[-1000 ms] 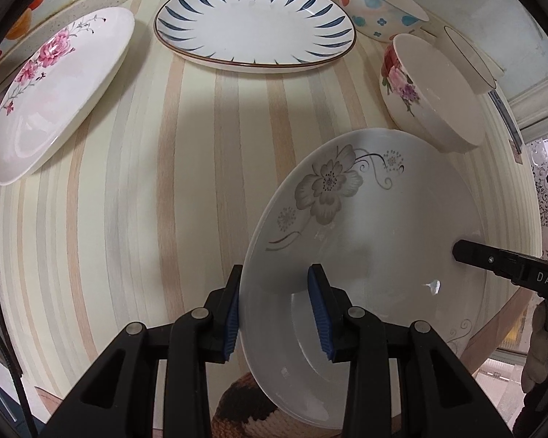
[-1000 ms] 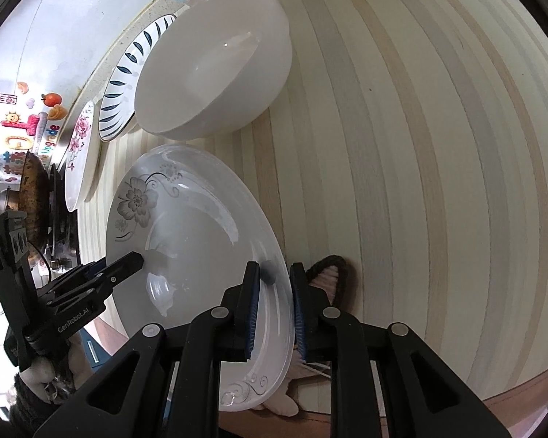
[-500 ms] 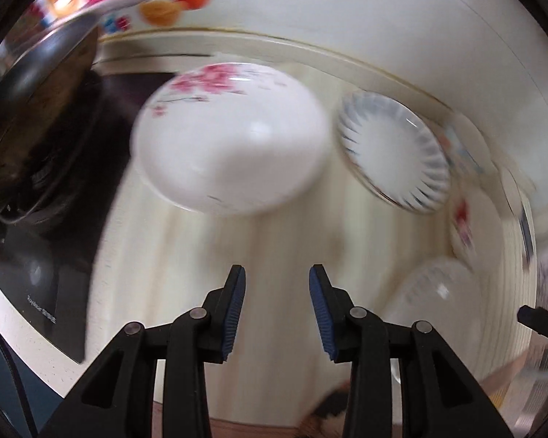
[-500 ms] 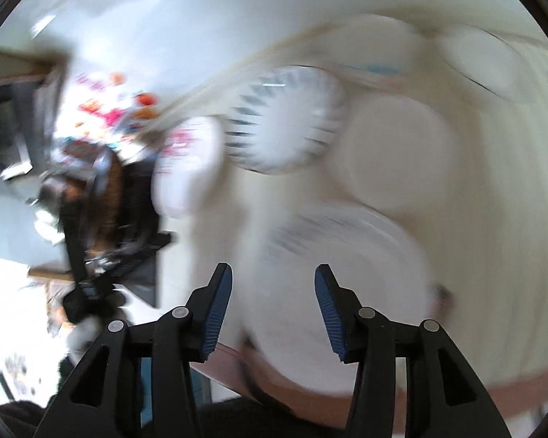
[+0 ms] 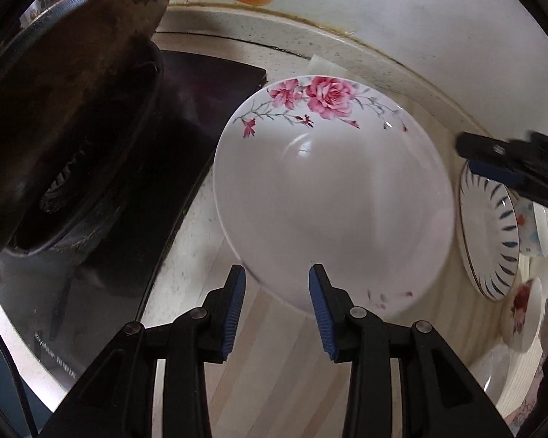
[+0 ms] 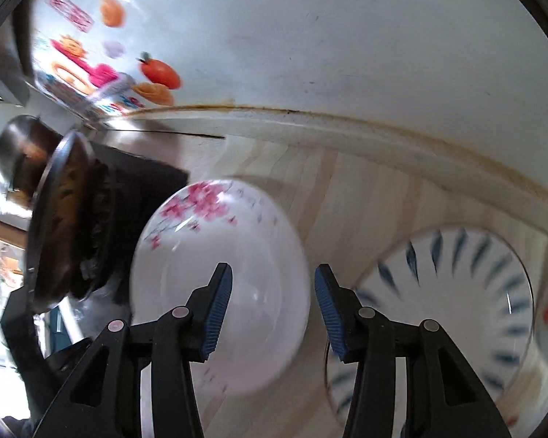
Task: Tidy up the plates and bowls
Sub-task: 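Grasp the pink-flower plate rim with the right tool while the left tool grips it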
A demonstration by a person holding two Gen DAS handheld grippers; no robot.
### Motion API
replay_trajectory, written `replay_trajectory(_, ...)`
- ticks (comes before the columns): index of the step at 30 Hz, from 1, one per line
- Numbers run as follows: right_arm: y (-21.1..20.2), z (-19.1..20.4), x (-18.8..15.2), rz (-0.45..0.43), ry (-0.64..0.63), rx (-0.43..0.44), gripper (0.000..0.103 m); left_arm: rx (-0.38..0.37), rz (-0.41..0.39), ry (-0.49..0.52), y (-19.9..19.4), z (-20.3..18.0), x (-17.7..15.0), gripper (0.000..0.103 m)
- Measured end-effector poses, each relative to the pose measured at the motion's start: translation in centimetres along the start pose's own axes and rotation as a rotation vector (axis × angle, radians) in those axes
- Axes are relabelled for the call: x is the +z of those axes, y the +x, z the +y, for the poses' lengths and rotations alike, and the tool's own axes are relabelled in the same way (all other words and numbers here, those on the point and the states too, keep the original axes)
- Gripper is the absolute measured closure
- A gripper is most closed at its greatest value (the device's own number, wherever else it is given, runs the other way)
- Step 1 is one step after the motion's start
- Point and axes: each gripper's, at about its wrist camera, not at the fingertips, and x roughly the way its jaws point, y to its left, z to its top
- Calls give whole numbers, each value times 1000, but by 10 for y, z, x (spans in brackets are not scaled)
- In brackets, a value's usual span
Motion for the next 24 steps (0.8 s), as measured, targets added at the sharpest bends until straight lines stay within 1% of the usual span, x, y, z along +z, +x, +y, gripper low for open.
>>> replay_trajectory(1,12,-1,8,16,-3,-8,54,8,5,-5,3,1,2,69)
replay_trajectory(3,27,-8,15,35,-1,-25,55,-1,15,-9,10,4,6,69)
replay_trajectory(6,42,-14,22,56,15,7,67,-4,24,3,20,5,8,69)
replay_trajectory(7,47,-16,24,66,24,24,73,-9,23,4,22,5,8,70)
replay_trajectory(9,57,-19,27,86,38,52,82,-17,17,-1,25,5,9,71)
replay_trajectory(13,59,-17,29,66,8,64,82,-15,-9,-1,26,5,9,73)
replay_trajectory(17,52,-17,18,68,-20,86,83,-2,-26,5,24,3,5,73)
replay_trajectory(20,46,-16,8,67,-21,86,83,10,-49,21,12,0,-4,73)
replay_trajectory(23,35,-20,-2,57,-16,90,83,7,-54,41,3,-4,-10,73)
replay_trajectory(24,30,-22,-7,50,-15,89,83,8,-59,53,-5,-5,-18,73)
